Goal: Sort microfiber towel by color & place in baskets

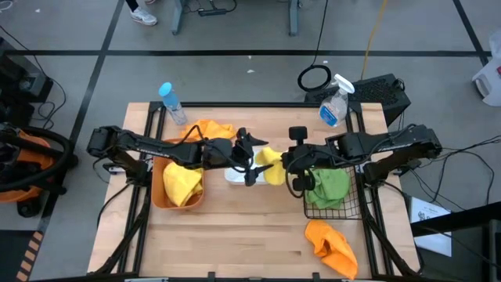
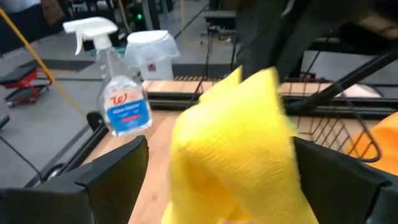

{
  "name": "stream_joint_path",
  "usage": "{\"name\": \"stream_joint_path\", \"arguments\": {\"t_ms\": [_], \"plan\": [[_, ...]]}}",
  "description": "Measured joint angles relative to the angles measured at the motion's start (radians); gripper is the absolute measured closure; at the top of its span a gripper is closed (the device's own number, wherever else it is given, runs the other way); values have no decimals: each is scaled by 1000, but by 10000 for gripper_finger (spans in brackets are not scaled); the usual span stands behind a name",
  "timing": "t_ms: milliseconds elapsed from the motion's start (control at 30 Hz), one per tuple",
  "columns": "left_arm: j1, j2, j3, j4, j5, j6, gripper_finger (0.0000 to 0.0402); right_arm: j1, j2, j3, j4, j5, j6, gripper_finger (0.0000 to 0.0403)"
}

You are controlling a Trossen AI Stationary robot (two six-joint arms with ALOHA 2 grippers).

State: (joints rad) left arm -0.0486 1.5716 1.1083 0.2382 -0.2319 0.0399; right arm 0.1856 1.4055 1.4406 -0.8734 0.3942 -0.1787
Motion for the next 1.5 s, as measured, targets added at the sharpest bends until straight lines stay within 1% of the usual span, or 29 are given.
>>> {"name": "stream_joint_path", "arguments": {"t_ms": [100, 167, 233, 333, 467, 600, 633, 733, 833, 900, 967, 1100, 1200, 1300, 1367, 1433, 1500], "plan": [[17, 22, 2, 23, 44, -8, 32, 0, 0, 0, 3, 0, 6, 402], [22, 27, -1, 4, 80, -12, 52, 0, 0, 0, 3, 0, 6, 402], [25, 41, 0, 22, 110, -29, 80, 0, 0, 0, 9, 1, 6, 402], [28, 53, 0, 14, 154, -34, 133, 0, 0, 0, 16, 1, 2, 402], [28, 69, -1, 24, 176, -34, 229, 0, 0, 0, 25, 1, -2, 402], [27, 63, 0, -6, 175, -35, 360, 0, 0, 0, 40, 0, 20, 392], [27, 51, 0, -28, 175, -39, 379, 0, 0, 0, 39, 0, 35, 384], [19, -5, -1, -95, 173, -58, 385, 0, 0, 1, 27, -3, 74, 352], [-9, -84, -1, -229, 141, -62, 392, 6, -1, 1, -5, -2, 91, 311], [-31, -148, -1, -325, 98, -71, 394, 14, -1, 1, -26, -2, 90, 283], [-55, -218, -1, -462, 40, -102, 394, 22, -1, 1, -25, 2, 94, 258], [-133, -359, -1, -705, -93, -226, 394, 37, -1, 1, -43, 2, 134, 223], [-218, -461, -1, -851, -190, -343, 394, 48, -1, 0, -56, 15, 166, 211], [-311, -542, -1, -976, -308, -466, 394, 65, -1, -14, -57, 56, 188, 209], [-371, -588, -1, -1066, -367, -546, 394, 74, -1, -26, -57, 70, 204, 211], [-420, -624, -1, -1143, -407, -621, 394, 85, -1, -41, -57, 79, 224, 214], [-457, -651, -1, -1240, -420, -694, 394, 95, -1, -55, -55, 79, 245, 217]]}}
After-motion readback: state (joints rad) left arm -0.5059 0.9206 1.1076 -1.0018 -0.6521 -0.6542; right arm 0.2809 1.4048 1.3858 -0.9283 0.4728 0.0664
